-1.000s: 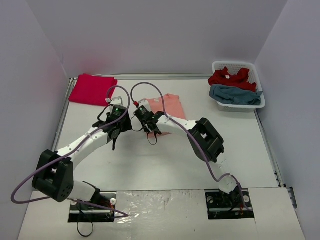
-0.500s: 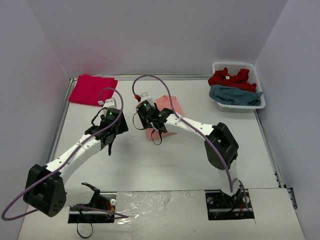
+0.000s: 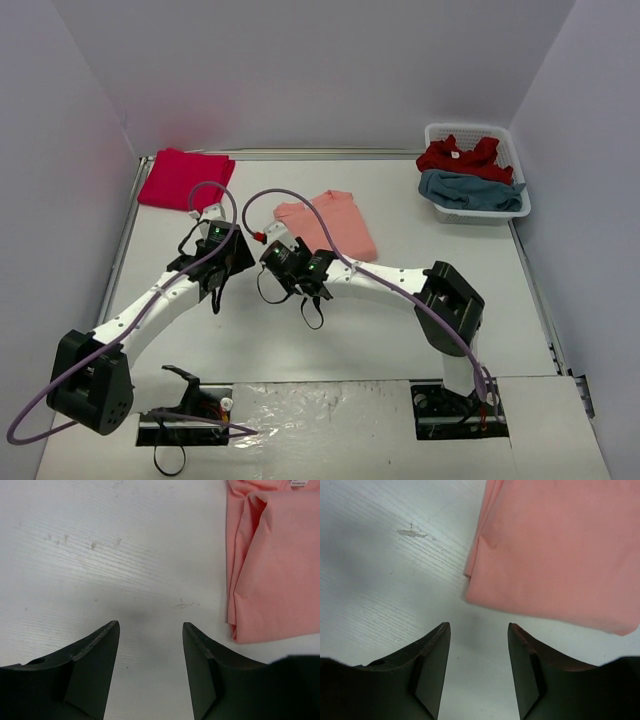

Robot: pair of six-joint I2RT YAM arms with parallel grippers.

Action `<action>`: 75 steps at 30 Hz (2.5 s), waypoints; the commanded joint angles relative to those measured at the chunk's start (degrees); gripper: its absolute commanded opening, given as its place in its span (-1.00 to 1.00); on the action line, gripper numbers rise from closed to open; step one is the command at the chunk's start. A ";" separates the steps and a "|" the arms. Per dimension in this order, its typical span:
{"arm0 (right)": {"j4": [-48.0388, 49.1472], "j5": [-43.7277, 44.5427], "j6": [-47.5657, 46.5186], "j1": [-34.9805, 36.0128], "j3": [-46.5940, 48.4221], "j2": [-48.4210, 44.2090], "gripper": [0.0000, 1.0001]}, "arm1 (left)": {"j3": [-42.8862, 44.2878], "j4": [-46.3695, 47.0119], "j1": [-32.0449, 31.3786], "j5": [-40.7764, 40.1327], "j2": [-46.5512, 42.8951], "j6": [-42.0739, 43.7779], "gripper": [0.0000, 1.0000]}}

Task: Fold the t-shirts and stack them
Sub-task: Smooth out wrinkles on the folded tshirt, then put the neatly folded tshirt into the corner of the board with the left arm

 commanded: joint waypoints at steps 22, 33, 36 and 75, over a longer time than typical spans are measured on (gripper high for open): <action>1.46 8.31 -3.33 1.21 -0.53 9.92 -0.05 | -4.29 2.38 1.14 1.68 -2.03 -2.58 0.05; 2.08 11.29 -4.38 2.43 0.70 10.80 -0.04 | -5.43 3.88 1.40 2.56 -0.89 -2.76 0.05; 2.08 13.14 -4.91 2.96 1.31 11.59 -0.03 | -5.78 4.58 1.40 2.82 -0.45 -2.76 0.04; 3.92 17.01 -7.81 3.49 1.66 9.31 -1.00 | -6.75 9.75 3.69 15.27 2.01 -13.90 0.35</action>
